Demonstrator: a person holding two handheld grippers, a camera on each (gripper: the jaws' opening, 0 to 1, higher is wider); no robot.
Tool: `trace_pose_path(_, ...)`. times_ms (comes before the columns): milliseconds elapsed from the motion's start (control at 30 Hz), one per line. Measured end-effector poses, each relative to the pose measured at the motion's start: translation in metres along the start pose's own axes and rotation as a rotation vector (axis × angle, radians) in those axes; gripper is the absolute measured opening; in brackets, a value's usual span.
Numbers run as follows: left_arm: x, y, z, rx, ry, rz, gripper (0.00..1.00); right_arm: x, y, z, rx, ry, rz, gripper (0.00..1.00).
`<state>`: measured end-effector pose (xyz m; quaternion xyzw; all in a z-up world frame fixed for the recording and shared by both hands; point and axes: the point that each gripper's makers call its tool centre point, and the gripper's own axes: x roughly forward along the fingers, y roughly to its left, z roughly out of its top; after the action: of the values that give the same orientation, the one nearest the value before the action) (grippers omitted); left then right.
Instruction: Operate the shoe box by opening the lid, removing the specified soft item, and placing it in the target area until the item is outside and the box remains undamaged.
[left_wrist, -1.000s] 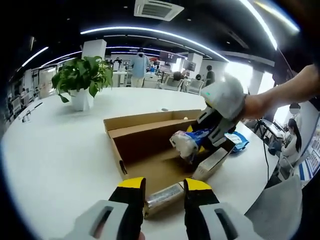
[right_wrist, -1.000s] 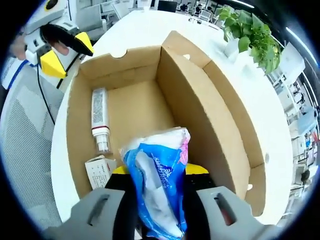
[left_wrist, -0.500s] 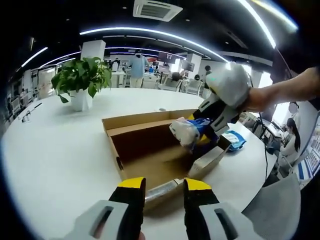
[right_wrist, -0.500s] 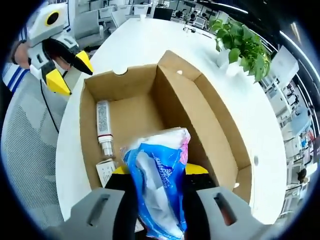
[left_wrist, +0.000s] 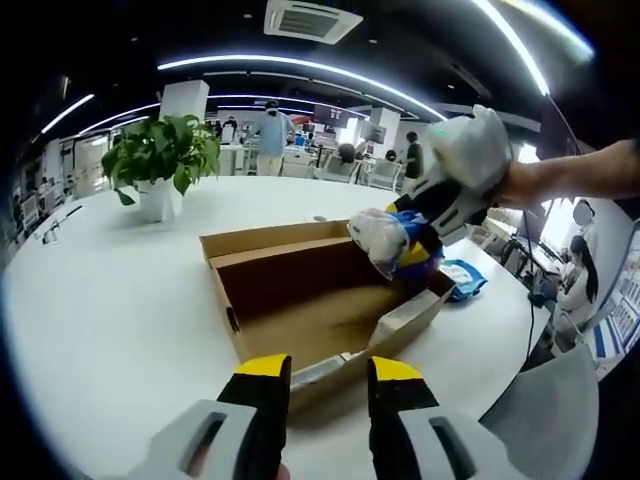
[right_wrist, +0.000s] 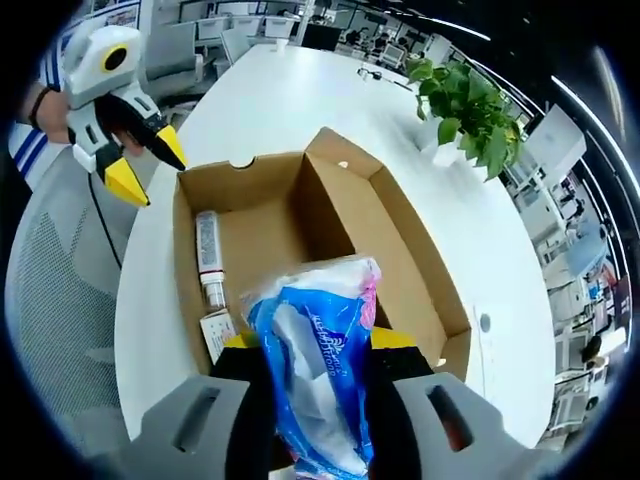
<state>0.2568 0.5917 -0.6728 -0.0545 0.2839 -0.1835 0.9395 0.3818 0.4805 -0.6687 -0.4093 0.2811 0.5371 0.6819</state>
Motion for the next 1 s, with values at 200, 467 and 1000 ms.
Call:
trace_pose_path(200, 0.002, -0.006, 0.0, -0.002, 0.002, -0.006, 0.31, -0.014, -0.008, 0.003, 0.013, -0.023, -0.032, 0.29)
trace_pose_path(467, 0.003, -0.014, 0.004, 0.013, 0.004, -0.016, 0.31, -0.036, -0.022, 0.003, 0.065, -0.06, -0.071, 0.29)
trace_pose_path(1000, 0.004, -0.03, 0.01, 0.041, 0.001, -0.027, 0.3, -0.07, -0.032, -0.034, 0.05, -0.017, -0.137, 0.29)
